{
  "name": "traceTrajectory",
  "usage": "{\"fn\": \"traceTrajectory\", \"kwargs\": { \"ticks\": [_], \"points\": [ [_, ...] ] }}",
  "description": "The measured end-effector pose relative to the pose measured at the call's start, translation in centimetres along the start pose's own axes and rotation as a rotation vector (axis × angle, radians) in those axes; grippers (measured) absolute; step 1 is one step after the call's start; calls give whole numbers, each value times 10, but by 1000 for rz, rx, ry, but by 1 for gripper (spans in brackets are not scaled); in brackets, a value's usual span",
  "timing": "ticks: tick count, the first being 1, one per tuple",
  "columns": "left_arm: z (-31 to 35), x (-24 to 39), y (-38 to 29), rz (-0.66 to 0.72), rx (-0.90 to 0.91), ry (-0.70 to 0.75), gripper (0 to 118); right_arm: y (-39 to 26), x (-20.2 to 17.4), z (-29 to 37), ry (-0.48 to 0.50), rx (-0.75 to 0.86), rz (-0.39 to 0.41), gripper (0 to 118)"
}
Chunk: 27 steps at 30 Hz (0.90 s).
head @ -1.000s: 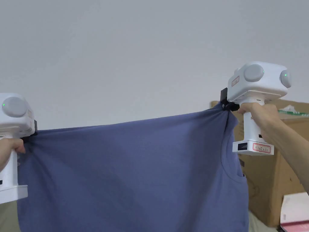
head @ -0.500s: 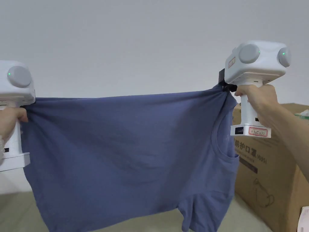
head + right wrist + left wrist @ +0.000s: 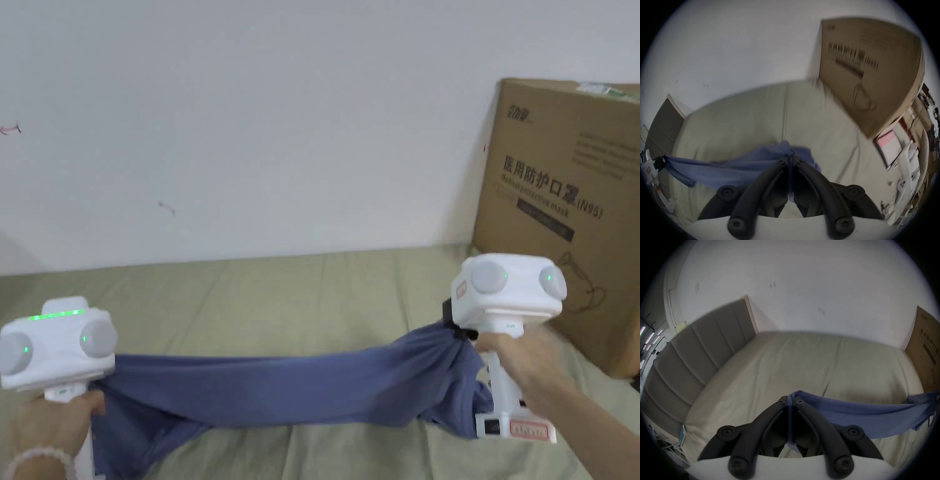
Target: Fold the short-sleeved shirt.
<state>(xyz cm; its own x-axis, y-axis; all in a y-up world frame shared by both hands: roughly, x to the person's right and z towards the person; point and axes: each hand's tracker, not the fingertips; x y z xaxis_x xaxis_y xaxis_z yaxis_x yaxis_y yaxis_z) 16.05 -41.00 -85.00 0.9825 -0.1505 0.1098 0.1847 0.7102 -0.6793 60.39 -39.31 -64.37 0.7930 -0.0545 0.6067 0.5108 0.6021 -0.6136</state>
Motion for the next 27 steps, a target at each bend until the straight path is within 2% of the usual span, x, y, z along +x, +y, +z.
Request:
{"fn": "traceTrajectory", "kwargs": {
  "ticks": [1,3,7,10,14,18,23,27],
  "points": [
    [-8,0,-13,2,-16,10,4,-14,1,-11,-29,-30,13,4],
    [-19,-1,-39,-37,-51,17,4,-44,8,-25,-13,-74,-4,4],
    [-21,-19,-71,0,-71,5,4,-84,26,-18,-1,-93,-32,4],
    [10,-32,-95,-22,-38,-4,4,-110,40,10,29,-80,-46,4],
    [66,-48,-133,-134,51,15,4,-147,55,53,62,-35,-54,4],
    [120,-75,-179,-135,45,-1,4,-200,67,104,40,-28,6,4],
    [172,-112,-245,-123,-15,-26,4,-281,90,159,35,-50,3,4],
    [204,-135,-290,-121,-126,-65,4,-342,106,194,52,-99,-43,4]
  ]
}}
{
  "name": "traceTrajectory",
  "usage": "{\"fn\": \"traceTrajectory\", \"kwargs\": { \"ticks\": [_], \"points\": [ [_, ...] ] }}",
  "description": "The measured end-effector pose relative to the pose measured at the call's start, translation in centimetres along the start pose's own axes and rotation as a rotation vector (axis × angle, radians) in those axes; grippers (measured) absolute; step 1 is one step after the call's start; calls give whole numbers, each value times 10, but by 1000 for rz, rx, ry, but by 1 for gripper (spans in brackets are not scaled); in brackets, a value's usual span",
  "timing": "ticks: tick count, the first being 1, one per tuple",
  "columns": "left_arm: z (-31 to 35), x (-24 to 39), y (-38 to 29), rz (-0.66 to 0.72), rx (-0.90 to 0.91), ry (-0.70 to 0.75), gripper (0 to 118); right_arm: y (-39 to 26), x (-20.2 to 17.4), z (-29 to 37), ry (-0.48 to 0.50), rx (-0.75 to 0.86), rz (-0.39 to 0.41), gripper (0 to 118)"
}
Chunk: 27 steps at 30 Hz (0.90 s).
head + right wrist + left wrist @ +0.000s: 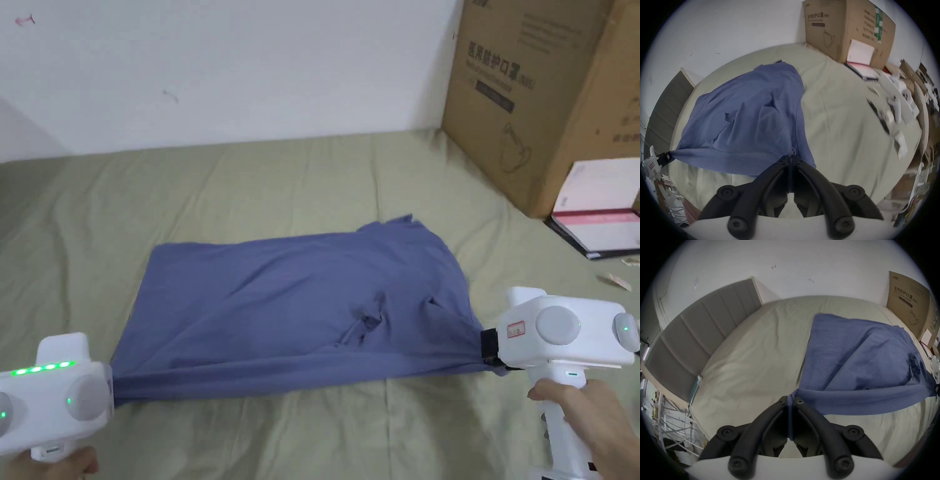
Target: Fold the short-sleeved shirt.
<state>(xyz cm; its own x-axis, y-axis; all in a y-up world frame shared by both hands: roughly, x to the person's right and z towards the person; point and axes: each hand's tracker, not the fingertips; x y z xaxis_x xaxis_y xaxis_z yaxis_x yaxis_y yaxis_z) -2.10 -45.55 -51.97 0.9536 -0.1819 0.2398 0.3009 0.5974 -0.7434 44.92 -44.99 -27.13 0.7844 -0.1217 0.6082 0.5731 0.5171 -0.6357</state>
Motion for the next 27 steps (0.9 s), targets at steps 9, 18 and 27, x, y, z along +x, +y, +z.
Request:
{"fn": "traceTrajectory", "kwargs": {
  "ticks": [9,18,27],
  "points": [
    [34,-24,-55,-1,-62,-87,4,-67,17,34,-13,-26,19,4],
    [56,-22,-55,18,4,-215,101,-66,4,59,6,75,-6,92],
    [78,-32,-85,20,7,-300,1,-94,-26,63,90,76,50,0]
  ]
}}
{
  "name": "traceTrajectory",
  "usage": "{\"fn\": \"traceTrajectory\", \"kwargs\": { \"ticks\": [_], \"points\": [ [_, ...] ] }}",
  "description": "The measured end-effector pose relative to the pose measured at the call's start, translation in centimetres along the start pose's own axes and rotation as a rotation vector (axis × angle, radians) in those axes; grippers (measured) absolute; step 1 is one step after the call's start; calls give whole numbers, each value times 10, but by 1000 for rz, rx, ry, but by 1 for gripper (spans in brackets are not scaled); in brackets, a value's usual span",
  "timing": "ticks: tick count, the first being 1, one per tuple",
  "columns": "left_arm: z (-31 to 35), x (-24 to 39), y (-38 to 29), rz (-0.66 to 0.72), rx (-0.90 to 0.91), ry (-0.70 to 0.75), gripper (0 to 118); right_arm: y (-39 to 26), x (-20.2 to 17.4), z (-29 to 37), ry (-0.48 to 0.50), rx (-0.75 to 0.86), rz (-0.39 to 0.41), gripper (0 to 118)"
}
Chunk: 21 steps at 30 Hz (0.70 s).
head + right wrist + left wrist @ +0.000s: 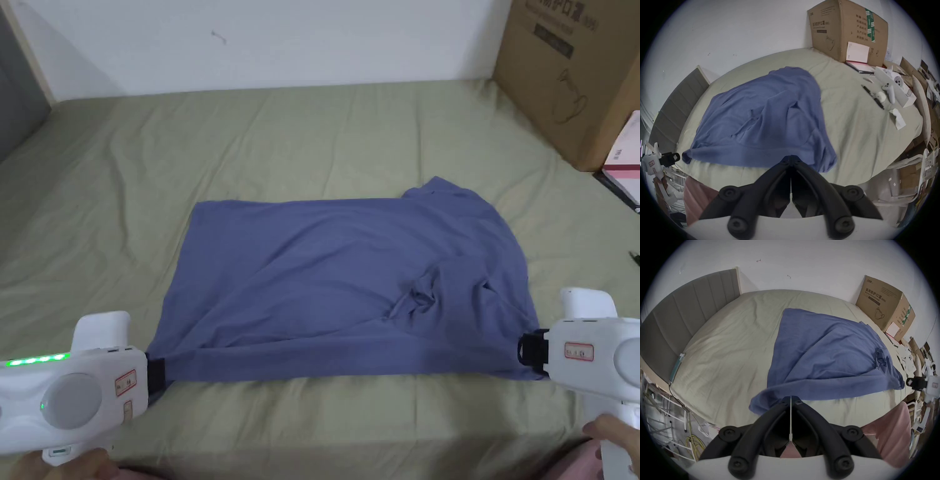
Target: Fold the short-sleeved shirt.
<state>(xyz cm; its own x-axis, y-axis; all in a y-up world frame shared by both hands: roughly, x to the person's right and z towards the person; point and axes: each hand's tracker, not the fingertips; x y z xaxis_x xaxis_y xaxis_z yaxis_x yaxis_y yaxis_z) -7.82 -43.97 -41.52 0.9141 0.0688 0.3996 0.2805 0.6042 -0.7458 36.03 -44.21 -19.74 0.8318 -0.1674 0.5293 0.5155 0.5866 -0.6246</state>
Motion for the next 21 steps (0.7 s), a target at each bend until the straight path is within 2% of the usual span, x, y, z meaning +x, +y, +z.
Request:
{"fn": "traceTrajectory", "kwargs": {
  "ticks": [2,3,4,5,6,7,8,10,11,13,14,17,19,20,21],
  "points": [
    [-1,-4,-3,-1,5,8,2,-4,-1,-6,-33,-15,50,0],
    [-3,-8,-4,3,13,22,10,-5,-1,-8,-32,-18,45,0],
    [-6,-10,-2,4,12,23,34,-6,1,-9,-28,-19,40,0],
    [-12,-13,-1,20,-5,22,64,-6,5,-12,-26,-28,30,0],
    [-20,-16,0,42,-30,11,99,-7,8,-13,-24,-33,16,0],
    [-29,-19,2,55,-37,0,112,-7,10,-13,-23,-33,6,0],
    [-38,-21,3,72,-34,-4,112,-8,13,-13,-27,-34,-1,0],
    [-55,-24,8,100,-83,10,97,-10,18,-14,-32,-40,-7,0],
    [-63,-25,8,107,-99,-8,84,-11,21,-14,-35,-43,-8,0],
    [-77,-26,7,104,-112,-21,20,-14,26,-16,-41,-58,-8,0],
    [-84,-22,7,80,-166,6,12,-15,29,-16,-46,-65,-14,0],
    [-70,-6,9,1,-130,30,9,-16,37,-13,-21,-66,-48,0],
    [-64,-3,12,-6,-131,27,9,-10,38,-10,-3,-48,-38,2],
    [-62,-3,14,-2,-128,25,9,-4,37,-11,-8,-45,-25,18],
    [-62,-3,16,9,-130,26,9,1,37,-13,-14,-49,-6,56]
  ]
}}
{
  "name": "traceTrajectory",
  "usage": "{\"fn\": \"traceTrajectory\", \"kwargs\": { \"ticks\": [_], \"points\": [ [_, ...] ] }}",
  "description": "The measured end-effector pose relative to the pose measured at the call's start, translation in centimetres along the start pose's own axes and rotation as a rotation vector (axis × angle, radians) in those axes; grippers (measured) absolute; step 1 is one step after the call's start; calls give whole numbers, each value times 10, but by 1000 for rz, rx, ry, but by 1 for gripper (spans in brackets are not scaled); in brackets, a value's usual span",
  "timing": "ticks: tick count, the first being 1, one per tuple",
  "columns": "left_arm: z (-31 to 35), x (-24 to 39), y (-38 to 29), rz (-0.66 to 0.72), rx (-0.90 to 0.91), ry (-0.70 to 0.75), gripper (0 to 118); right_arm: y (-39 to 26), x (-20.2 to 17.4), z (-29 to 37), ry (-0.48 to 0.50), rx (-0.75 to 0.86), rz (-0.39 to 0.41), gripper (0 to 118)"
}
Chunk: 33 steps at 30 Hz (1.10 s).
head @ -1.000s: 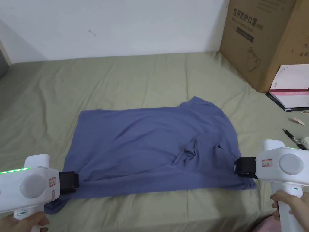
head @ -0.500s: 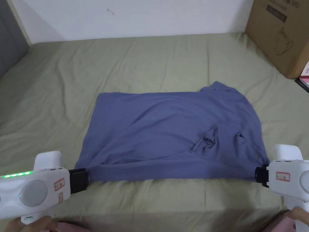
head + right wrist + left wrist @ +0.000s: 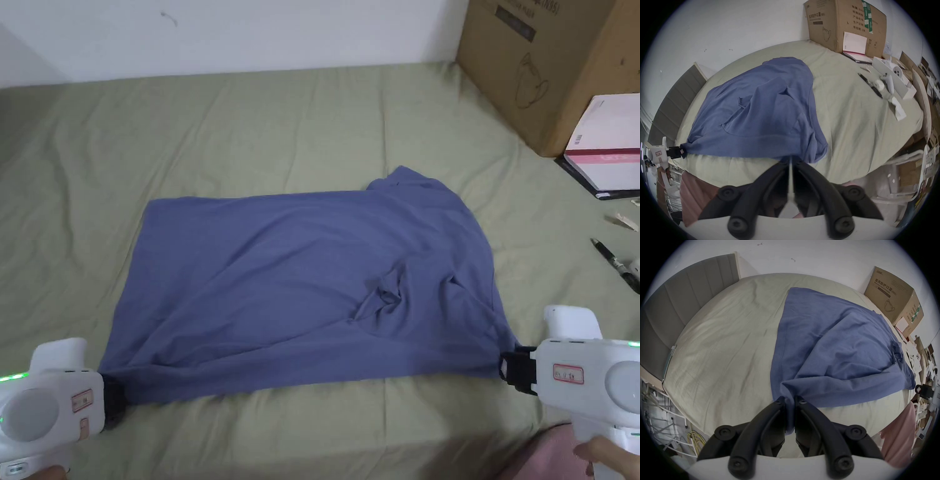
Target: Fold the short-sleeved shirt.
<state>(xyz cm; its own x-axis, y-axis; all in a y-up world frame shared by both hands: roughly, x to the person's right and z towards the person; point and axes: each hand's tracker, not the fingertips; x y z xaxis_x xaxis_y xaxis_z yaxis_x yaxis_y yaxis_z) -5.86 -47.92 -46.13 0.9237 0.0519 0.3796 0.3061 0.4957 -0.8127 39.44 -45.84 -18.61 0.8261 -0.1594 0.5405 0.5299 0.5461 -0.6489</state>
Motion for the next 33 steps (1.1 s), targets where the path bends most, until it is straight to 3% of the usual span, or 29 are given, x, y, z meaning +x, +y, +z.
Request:
{"fn": "traceTrajectory", "kwargs": {
  "ticks": [1,3,4,6,7,9,10,16,19,27,29,30,31,32,33],
  "points": [
    [1,0,1,17,0,-5,9,5,1,-4,-8,6,5,76],
    [0,-2,0,21,2,-7,9,16,8,-19,-8,8,-1,76],
    [0,-1,0,17,-1,-2,9,22,10,-26,1,1,-12,67],
    [-2,0,-1,6,-10,3,9,30,14,-40,24,-27,-22,17],
    [-2,0,-1,5,-12,7,9,32,13,-44,25,-25,-10,6],
    [-1,0,0,13,-19,6,9,29,8,-57,-43,-78,51,2],
    [-1,-1,1,18,-21,6,9,28,7,-57,5,-94,60,2],
    [8,0,20,13,-25,12,9,41,2,-23,-25,-6,45,2],
    [12,3,48,10,-6,15,9,70,13,-24,-8,20,-54,2],
    [-47,19,156,-53,-5,49,9,158,16,-72,-39,53,-89,2],
    [-68,24,171,-101,-17,69,10,171,14,-95,-81,33,-65,2],
    [-78,26,176,-108,-25,85,19,174,13,-107,-99,22,-48,4],
    [-85,27,179,-118,-35,108,41,176,13,-115,-111,3,-33,13],
    [-89,26,181,-108,-41,115,71,178,12,-123,-120,-22,-31,34],
    [-90,21,181,-89,-43,128,106,177,10,-125,-128,-18,-18,66]
  ]
}}
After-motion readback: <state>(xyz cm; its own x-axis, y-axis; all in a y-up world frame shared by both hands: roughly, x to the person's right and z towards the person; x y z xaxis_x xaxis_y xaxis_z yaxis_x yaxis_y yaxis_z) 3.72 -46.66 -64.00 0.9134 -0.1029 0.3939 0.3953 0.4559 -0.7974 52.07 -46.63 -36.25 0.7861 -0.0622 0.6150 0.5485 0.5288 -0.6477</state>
